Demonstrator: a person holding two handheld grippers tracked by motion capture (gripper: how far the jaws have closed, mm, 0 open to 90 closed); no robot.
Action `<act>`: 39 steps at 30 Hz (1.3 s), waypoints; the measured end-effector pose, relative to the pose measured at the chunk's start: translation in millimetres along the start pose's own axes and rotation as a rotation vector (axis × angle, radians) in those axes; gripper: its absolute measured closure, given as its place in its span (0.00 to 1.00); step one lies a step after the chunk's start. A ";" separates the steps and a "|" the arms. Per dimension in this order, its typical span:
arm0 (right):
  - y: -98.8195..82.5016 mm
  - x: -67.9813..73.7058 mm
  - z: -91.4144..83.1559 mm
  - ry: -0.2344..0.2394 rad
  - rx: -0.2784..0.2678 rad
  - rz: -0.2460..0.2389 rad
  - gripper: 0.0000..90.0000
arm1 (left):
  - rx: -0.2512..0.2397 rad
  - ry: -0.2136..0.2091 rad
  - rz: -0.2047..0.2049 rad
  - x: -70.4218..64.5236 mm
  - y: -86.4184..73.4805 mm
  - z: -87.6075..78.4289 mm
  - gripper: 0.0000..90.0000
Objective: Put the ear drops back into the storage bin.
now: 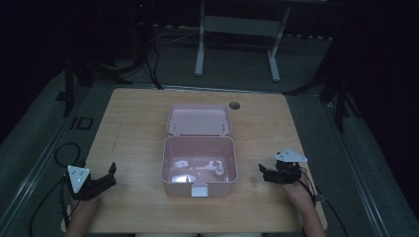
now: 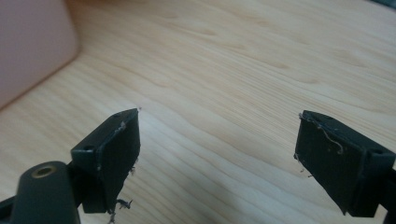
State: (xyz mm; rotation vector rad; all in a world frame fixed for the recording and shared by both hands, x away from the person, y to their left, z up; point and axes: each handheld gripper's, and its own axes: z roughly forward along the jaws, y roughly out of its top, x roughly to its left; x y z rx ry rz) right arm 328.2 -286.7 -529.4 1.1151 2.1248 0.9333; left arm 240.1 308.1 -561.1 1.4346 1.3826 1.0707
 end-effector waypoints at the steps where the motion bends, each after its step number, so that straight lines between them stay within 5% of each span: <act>1: -4.0 1.0 -1.8 -0.014 -0.013 0.018 0.15 | 0.001 0.000 0.000 0.0 0.0 0.1 0.00; 11: -23.5 17.3 -10.1 -0.174 -0.033 0.058 0.16 | 0.002 0.000 -0.001 0.2 0.1 0.1 0.00; 24: -42.3 3.1 -30.2 -0.208 -0.103 0.173 0.16 | 0.001 0.000 0.001 0.0 0.1 0.1 0.00; 28: -49.2 -1.2 -28.3 -0.259 -0.095 0.191 0.16 | 0.002 -0.001 0.002 -0.1 0.1 0.2 0.00; 39: -51.1 -4.8 -27.8 -0.282 -0.106 0.218 0.16 | 0.004 0.000 0.001 0.2 0.3 0.4 0.00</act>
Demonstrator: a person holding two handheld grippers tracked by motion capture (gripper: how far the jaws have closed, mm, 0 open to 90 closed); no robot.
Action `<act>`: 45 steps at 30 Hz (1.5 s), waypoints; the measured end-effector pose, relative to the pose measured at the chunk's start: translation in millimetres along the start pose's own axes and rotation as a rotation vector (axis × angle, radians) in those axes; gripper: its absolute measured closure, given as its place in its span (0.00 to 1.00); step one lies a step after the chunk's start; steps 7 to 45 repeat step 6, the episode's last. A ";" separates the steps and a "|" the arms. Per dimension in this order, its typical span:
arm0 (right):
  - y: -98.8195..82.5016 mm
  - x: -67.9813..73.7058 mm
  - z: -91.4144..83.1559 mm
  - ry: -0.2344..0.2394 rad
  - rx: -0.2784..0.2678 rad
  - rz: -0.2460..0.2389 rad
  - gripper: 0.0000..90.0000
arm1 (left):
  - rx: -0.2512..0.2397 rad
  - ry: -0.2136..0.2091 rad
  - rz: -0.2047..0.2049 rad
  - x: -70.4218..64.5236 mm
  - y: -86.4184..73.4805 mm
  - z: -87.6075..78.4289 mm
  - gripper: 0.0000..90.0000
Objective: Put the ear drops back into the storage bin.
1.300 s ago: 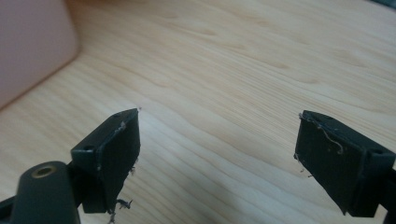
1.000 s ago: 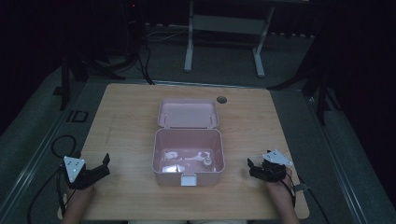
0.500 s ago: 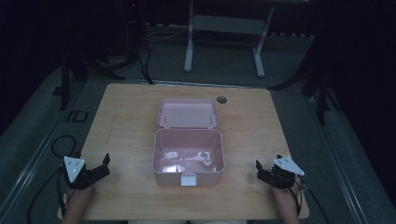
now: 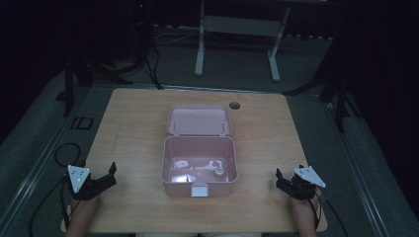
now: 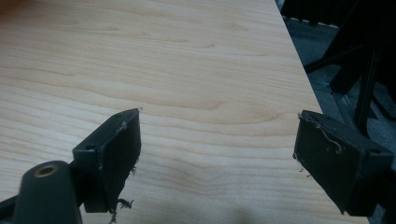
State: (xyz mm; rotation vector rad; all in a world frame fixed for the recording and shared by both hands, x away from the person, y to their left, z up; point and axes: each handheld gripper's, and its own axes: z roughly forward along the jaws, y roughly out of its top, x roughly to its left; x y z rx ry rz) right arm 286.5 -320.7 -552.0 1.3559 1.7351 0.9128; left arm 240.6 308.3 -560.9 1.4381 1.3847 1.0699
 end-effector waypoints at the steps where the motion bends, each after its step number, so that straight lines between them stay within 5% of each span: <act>1: -0.3 -0.5 0.5 0.004 0.005 0.002 0.16 | 0.000 -0.001 -0.001 0.1 0.0 0.0 0.00; 45: -1.5 -3.0 1.7 -0.004 0.013 0.016 0.16 | 0.000 0.000 -0.001 0.1 0.0 0.0 0.00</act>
